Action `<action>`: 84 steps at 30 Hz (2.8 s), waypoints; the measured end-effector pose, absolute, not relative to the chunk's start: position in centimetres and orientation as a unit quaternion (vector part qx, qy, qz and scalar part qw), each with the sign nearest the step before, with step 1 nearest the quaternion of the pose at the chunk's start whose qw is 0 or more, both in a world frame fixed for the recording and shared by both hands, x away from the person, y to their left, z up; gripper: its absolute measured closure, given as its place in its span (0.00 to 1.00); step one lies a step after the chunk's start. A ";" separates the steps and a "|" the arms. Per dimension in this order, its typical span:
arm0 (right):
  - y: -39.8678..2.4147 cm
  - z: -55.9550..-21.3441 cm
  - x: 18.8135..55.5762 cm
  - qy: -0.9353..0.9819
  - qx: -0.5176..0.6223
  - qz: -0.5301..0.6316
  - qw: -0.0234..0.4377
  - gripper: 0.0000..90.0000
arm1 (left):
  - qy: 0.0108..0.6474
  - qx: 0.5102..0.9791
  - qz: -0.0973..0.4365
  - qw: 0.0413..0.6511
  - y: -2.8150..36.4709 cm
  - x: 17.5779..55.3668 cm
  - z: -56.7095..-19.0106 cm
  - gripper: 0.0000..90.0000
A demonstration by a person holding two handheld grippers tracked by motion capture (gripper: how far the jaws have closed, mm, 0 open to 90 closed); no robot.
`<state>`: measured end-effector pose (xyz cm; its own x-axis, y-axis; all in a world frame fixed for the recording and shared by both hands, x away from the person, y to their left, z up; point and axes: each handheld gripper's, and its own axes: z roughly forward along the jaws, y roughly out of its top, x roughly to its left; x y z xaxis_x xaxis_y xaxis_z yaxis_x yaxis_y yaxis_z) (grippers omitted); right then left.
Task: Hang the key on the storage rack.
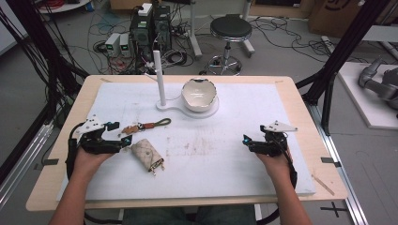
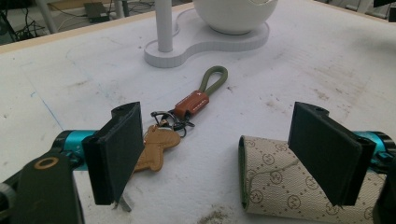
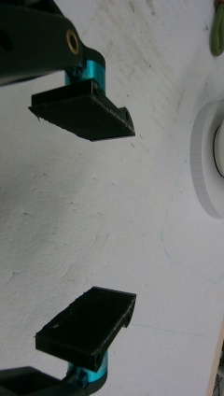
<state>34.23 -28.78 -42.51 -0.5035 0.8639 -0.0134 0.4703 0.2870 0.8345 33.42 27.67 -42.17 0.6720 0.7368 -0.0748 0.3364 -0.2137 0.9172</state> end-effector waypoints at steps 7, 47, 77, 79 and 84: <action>-28.8 -42.6 34.2 0.767 0.436 0.406 0.237 0.20 | 0.362 0.753 0.195 0.513 27.9 33.5 -42.2 0.20; -32.3 -42.8 29.4 0.765 0.447 0.385 0.259 0.20 | 0.310 0.824 0.151 0.449 22.3 42.3 -43.2 0.27; -32.8 -42.8 29.0 0.764 0.449 0.383 0.262 0.20 | 0.270 0.874 0.149 0.375 20.7 43.1 -44.3 0.78; -32.8 -42.8 29.0 0.764 0.447 0.383 0.263 0.20 | 0.271 0.870 0.152 0.383 20.7 43.0 -44.2 0.79; -32.4 -42.9 29.2 0.767 0.445 0.384 0.258 0.20 | 0.268 0.849 0.180 0.418 21.3 42.2 -42.3 0.79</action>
